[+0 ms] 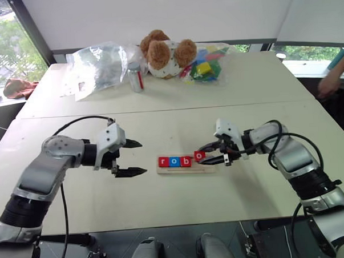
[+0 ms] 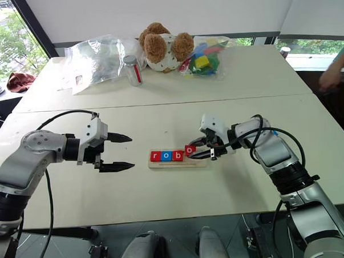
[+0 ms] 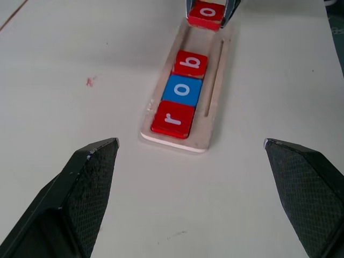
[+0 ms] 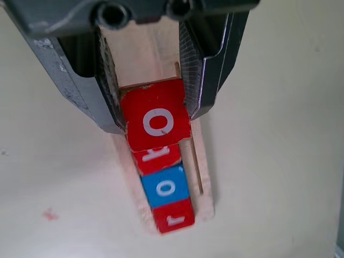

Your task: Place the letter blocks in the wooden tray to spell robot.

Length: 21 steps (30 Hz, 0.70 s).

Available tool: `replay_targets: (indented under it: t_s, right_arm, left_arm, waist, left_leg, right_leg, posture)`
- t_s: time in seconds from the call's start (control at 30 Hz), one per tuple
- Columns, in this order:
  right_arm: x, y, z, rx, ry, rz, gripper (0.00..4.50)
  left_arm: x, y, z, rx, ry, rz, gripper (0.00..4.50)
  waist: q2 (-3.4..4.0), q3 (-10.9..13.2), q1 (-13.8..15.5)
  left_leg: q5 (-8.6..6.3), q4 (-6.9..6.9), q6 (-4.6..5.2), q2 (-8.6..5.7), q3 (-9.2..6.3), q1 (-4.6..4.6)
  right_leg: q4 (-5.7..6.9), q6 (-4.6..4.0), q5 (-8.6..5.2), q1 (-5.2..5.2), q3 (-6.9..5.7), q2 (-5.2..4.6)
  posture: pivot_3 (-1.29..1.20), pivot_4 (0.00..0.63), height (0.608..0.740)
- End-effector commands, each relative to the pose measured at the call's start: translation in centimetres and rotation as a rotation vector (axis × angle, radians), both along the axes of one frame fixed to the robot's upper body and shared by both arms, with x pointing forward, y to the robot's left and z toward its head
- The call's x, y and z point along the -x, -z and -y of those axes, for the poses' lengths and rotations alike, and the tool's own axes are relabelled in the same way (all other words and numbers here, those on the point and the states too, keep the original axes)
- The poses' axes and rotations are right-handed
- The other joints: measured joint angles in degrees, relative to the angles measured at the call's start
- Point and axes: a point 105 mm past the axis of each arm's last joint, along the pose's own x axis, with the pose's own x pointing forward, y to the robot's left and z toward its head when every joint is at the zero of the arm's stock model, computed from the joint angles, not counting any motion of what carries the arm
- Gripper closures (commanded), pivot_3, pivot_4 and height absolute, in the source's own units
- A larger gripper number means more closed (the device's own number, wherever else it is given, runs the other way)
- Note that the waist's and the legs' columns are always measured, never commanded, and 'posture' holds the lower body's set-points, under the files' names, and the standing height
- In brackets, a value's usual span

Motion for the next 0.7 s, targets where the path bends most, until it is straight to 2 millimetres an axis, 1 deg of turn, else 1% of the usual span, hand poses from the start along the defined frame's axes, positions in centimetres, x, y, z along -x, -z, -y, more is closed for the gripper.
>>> replay_targets:
  t_s: [0.03,0.23,0.43,0.7]
  right_arm:
    - [-0.6,-0.7,-0.6,0.014,-0.032,0.06,3.37]
    - [-1.1,-0.1,-1.1,0.03,-0.045,0.065,3.37]
    - [-1.3,0.2,-1.3,0.026,-0.047,0.064,3.37]
    - [-1.7,0.4,-2.0,0.008,-0.041,0.062,3.37]
  left_arm:
    - [0.4,-1.0,0.2,0.0,0.01,0.048,0.0]
    - [0.6,-0.7,0.2,-0.004,0.004,0.047,0.0]
    - [0.6,-0.7,0.2,-0.007,0.006,0.054,0.0]
    - [0.7,-0.7,0.8,0.005,0.01,0.058,0.0]
  waist:
    - [0.0,0.0,-0.04]
    - [0.0,0.0,-0.9]
    - [0.0,0.0,-0.98]
    - [0.0,0.0,-1.01]
  left_leg:
    - [0.0,0.0,0.0,0.0,-0.01,0.0]
    - [0.01,-0.02,-0.02,0.06,-0.03,0.03]
    - [0.01,-0.02,-0.02,0.06,-0.03,0.03]
    - [0.01,-0.02,-0.02,0.06,-0.03,0.03]
  right_leg:
    - [0.01,0.0,0.0,-0.01,0.0,0.01]
    - [0.07,0.0,0.0,-0.03,-0.01,0.06]
    - [0.08,0.0,0.0,-0.04,-0.01,0.06]
    - [0.08,0.0,0.0,-0.04,0.0,0.06]
  posture:
    - [0.0,0.15,0.74]
    - [0.0,0.15,0.74]
    - [0.0,0.15,0.74]
    - [0.0,0.15,0.74]
